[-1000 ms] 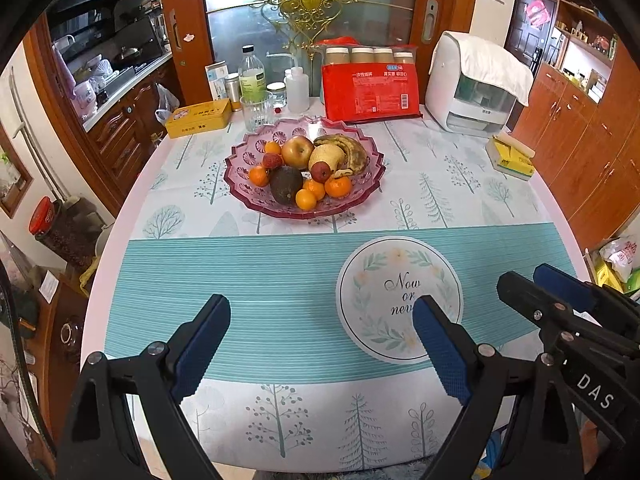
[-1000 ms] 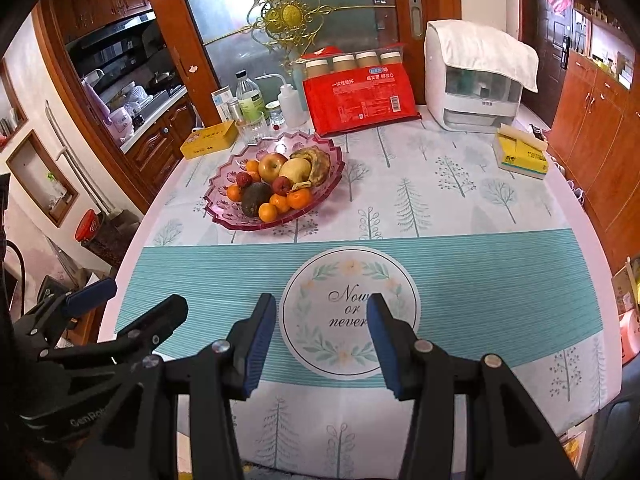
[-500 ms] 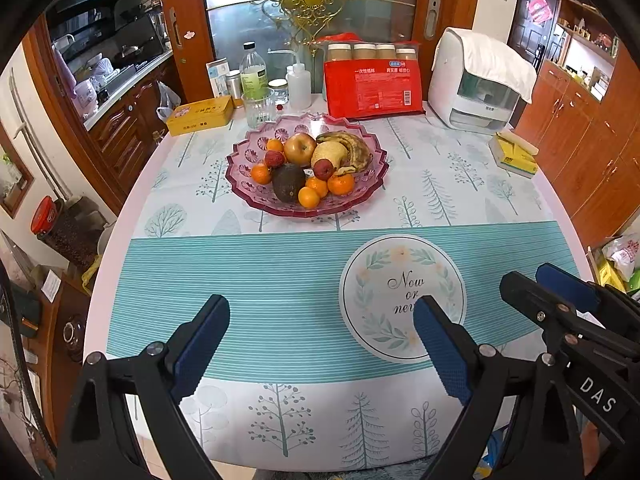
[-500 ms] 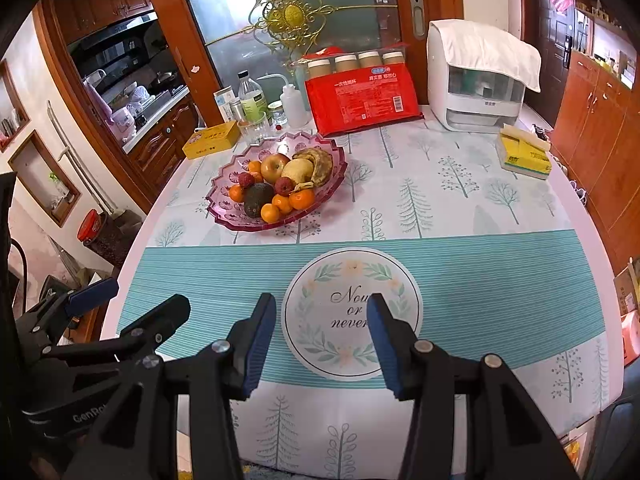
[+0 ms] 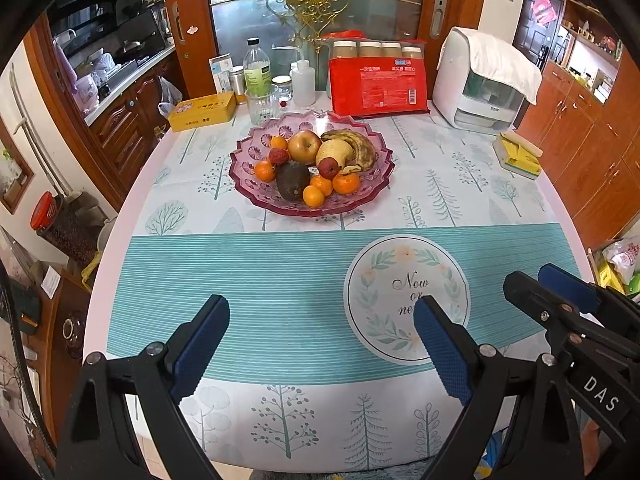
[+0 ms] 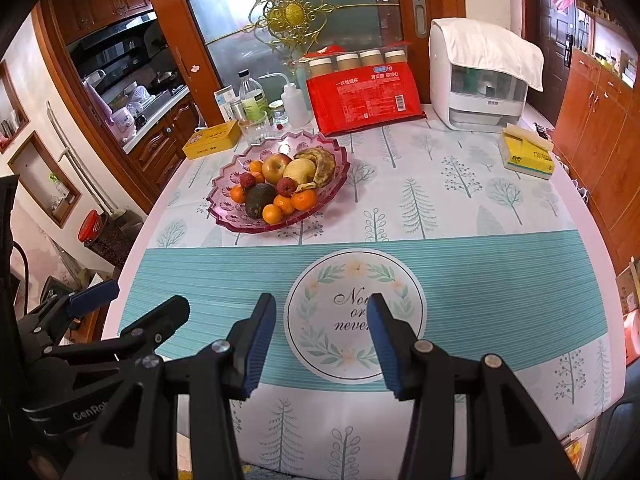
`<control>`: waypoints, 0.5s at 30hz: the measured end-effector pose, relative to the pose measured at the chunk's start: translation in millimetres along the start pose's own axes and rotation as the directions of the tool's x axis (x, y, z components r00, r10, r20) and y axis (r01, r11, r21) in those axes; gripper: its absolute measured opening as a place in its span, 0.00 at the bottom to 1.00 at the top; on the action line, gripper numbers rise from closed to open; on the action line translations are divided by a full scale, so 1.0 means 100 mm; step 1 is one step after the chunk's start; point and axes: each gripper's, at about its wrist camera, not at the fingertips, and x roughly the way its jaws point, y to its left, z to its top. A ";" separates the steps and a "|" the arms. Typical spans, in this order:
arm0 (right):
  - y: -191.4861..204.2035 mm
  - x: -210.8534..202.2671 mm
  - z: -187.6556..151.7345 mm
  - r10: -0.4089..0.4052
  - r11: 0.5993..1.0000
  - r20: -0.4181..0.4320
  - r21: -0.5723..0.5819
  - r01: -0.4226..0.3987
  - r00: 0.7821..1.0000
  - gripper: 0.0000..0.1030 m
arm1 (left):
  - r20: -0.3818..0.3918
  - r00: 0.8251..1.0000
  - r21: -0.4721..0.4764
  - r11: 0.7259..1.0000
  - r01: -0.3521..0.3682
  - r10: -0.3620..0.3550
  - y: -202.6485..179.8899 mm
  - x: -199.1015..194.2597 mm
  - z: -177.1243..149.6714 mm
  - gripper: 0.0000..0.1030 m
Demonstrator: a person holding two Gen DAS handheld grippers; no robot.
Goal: Organize fruits
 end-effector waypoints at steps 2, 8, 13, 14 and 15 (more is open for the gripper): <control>0.01 0.01 0.01 -0.001 1.000 -0.002 0.000 0.001 1.000 0.47 | -0.003 1.000 -0.001 1.000 0.001 -0.001 0.03 0.00 -0.01 0.90; 0.03 0.01 0.01 -0.002 1.000 -0.004 0.001 0.002 1.000 0.47 | -0.010 1.000 0.001 1.000 0.002 -0.001 0.03 0.04 0.04 0.90; 0.09 0.07 0.02 -0.007 1.000 -0.011 0.010 0.008 1.000 0.47 | -0.018 1.000 0.004 1.000 0.004 -0.003 0.06 0.08 0.07 0.90; 0.10 0.09 0.02 -0.009 1.000 -0.013 0.012 0.009 1.000 0.47 | -0.020 1.000 0.006 1.000 0.005 -0.005 0.07 0.08 0.07 0.90; 0.10 0.10 0.03 -0.010 1.000 -0.013 0.015 0.010 1.000 0.47 | -0.020 1.000 0.005 1.000 0.005 -0.005 0.06 0.09 0.08 0.90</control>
